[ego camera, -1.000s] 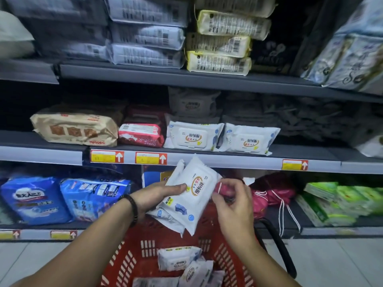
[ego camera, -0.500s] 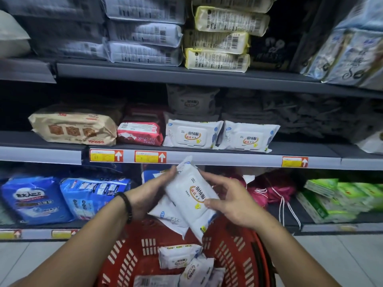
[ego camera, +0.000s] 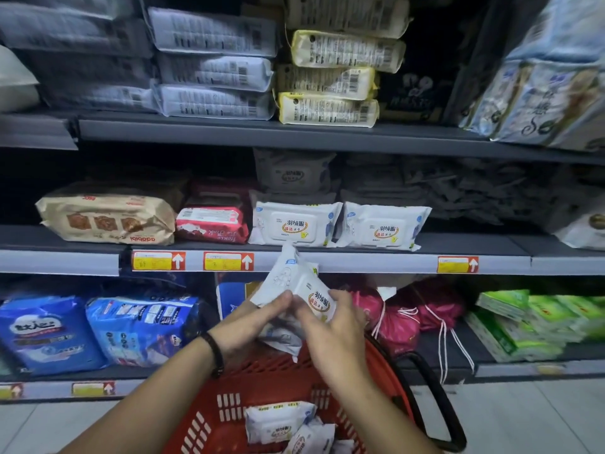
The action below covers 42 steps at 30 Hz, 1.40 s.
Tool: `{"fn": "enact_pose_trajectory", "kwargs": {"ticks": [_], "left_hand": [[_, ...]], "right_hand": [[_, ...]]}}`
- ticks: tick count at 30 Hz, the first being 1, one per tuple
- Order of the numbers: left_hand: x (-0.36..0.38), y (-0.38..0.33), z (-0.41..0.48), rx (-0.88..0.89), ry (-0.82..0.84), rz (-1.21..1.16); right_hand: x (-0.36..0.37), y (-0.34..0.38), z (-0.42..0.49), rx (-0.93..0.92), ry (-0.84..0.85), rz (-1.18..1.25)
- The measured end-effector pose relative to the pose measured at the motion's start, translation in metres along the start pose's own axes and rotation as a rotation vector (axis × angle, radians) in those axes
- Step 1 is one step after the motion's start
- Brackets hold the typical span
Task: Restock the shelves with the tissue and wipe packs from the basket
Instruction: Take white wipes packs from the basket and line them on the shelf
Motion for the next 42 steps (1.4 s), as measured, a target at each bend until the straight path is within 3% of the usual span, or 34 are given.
{"fn": "enact_pose_trajectory", "kwargs": {"ticks": [6,12,16,20,25,32,42], "left_hand": [[0.001,-0.022,-0.007,0.116,0.124,0.426],[-0.009,-0.038,0.002,0.052,0.100,0.446],[0.022,-0.074,0.017,0.110,0.087,0.634],[0.062,-0.091,0.048,0.132,0.039,0.806],[0.117,-0.121,0.084,0.313,-0.129,1.090],[0.149,-0.139,0.118,0.393,-0.212,1.072],[0.151,-0.133,0.137,0.480,-0.235,1.159]], "right_hand": [[-0.016,0.009,0.020,-0.061,-0.040,0.128],[-0.055,0.013,0.032,-0.198,-0.071,0.014],[-0.087,0.003,0.040,-0.191,-0.170,0.046],[-0.136,-0.017,0.054,-0.110,-0.293,0.097],[-0.209,-0.035,0.085,-0.103,-0.474,0.046],[-0.272,-0.044,0.187,-0.048,-0.588,0.012],[-0.236,-0.070,0.274,-0.159,-0.617,-0.219]]}}
Point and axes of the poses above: each hand's wrist, its own z-axis towards the middle knuckle, its own x-axis out of the palm, y = z × x, the point moved 8 cm from there along z, towards the middle knuckle, and after that the axes turned 2 degrees about -y, right-handed, at the moved point
